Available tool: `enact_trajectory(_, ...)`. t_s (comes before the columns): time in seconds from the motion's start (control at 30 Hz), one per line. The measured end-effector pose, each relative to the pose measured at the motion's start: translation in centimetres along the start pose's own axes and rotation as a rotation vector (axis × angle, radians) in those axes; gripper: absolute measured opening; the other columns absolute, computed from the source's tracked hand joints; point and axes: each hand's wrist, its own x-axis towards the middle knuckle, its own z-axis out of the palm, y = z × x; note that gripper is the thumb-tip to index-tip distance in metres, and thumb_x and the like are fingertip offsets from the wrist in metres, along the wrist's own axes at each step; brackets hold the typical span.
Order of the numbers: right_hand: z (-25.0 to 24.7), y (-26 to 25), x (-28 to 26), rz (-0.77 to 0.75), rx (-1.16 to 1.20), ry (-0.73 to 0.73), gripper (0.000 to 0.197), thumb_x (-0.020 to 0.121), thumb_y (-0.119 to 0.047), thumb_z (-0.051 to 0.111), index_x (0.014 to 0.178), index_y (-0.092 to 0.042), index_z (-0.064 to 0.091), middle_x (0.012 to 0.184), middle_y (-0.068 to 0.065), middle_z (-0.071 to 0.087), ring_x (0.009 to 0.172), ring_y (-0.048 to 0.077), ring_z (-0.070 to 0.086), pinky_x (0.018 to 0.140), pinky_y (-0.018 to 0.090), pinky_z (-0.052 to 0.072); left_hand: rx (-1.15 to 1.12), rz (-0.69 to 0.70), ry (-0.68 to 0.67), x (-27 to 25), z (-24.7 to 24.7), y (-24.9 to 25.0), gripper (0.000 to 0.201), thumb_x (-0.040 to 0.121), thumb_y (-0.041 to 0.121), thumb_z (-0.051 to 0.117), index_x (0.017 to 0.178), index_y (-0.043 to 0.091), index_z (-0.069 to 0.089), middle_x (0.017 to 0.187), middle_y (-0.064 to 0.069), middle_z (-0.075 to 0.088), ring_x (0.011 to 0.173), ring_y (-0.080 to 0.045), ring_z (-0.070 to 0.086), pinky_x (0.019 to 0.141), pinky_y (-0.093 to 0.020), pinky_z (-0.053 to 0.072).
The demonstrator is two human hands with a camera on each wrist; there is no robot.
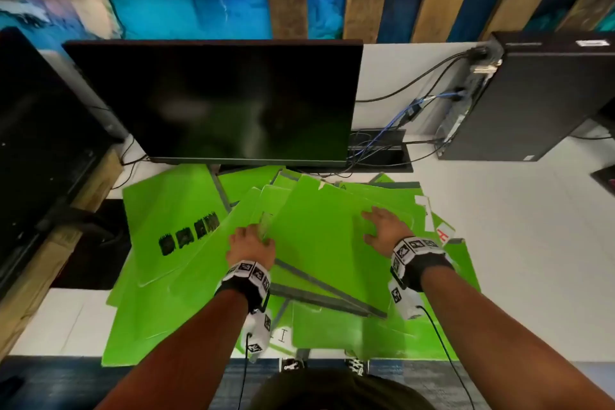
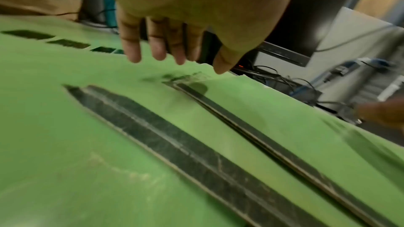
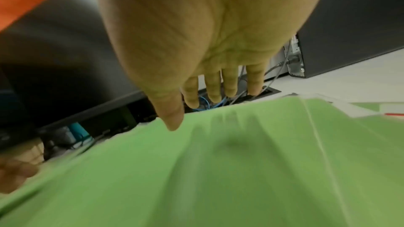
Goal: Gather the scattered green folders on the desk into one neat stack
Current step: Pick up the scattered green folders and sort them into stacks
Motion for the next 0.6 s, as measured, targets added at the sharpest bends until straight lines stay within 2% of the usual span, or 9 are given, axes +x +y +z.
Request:
enact_trajectory(0.07, 0.9, 0.1, 0.2, 0.02, -0.065, -0.066, 0.075, 0.089, -0.047, 0.055, 0.151, -0.031, 0.018, 0.161, 0.003, 0.004, 0.148, 0.025, 0.006, 0.118, 0.044, 0.017, 0.056, -0.202, -0.031, -0.1, -0.3, -0.4, 0.059, 0.087, 0.042, 0.052, 0.134, 0.006, 0.043, 0.133, -0.017, 0.044, 0.122, -0.034, 0.041, 0.098, -0.045, 0.039)
enact_trajectory(0.13, 2.5, 0.0, -0.1, 0.013, -0.118, -0.135, 0.082, 0.086, -0.052, 0.057, 0.152, -0.033, 0.012, 0.161, 0.005, -0.004, 0.148, 0.029, 0.0, 0.118, 0.047, 0.014, 0.019, -0.261, -0.056, 0.1, 0.1, -1.0, 0.059, 0.087, 0.042, 0.051, 0.131, 0.003, 0.044, 0.13, -0.02, 0.042, 0.119, -0.036, 0.042, 0.097, -0.044, 0.038)
enact_trajectory(0.23, 4.5, -0.5, -0.5, -0.027, -0.153, -0.135, 0.085, 0.085, -0.053, 0.056, 0.151, -0.035, 0.006, 0.16, 0.006, -0.01, 0.147, 0.03, -0.004, 0.119, 0.046, 0.01, -0.064, -0.261, -0.085, 0.5, 0.3, -1.1, 0.062, 0.087, 0.044, 0.053, 0.133, 0.004, 0.044, 0.129, -0.02, 0.042, 0.115, -0.038, 0.047, 0.097, -0.044, 0.04)
enact_trajectory(0.3, 4.7, -0.6, -0.7, -0.052, -0.174, -0.133, 0.085, 0.085, -0.054, 0.055, 0.151, -0.036, 0.006, 0.16, 0.006, -0.009, 0.147, 0.03, -0.003, 0.119, 0.046, 0.009, -0.049, -0.267, -0.089, 0.9, 0.3, -1.2, 0.065, 0.086, 0.049, 0.054, 0.134, 0.006, 0.044, 0.131, -0.019, 0.041, 0.119, -0.037, 0.045, 0.097, -0.044, 0.041)
enact_trajectory(0.4, 3.7, -0.5, -0.4, -0.1, -0.238, -0.132, 0.081, 0.084, -0.053, 0.058, 0.15, -0.037, 0.014, 0.161, 0.003, 0.004, 0.146, 0.03, 0.01, 0.118, 0.043, 0.014, 0.0, -0.307, -0.028, 0.5, 0.3, -1.6, 0.068, 0.082, 0.053, 0.059, 0.134, 0.012, 0.043, 0.135, -0.014, 0.037, 0.126, -0.032, 0.034, 0.098, -0.048, 0.038)
enact_trajectory(0.5, 1.6, -0.2, 1.2, -0.122, -0.251, -0.081, 0.073, 0.086, -0.048, 0.057, 0.149, -0.036, 0.021, 0.158, 0.0, 0.014, 0.144, 0.026, 0.017, 0.117, 0.043, 0.017, 0.016, -0.276, -0.053, 0.3, 0.7, -2.3, 0.075, 0.079, 0.054, 0.064, 0.137, 0.014, 0.038, 0.135, -0.013, 0.035, 0.127, -0.031, 0.034, 0.1, -0.048, 0.041)
enact_trajectory(0.6, 0.3, 0.3, 3.0, -0.056, -0.221, -0.041, 0.078, 0.087, -0.051, 0.054, 0.151, -0.034, 0.013, 0.161, 0.0, 0.002, 0.147, 0.026, 0.008, 0.116, 0.045, 0.013, -0.024, -0.231, -0.115, 0.7, 0.8, -2.8, 0.079, 0.075, 0.053, 0.069, 0.137, 0.014, 0.038, 0.136, -0.014, 0.039, 0.126, -0.032, 0.038, 0.102, -0.044, 0.041)
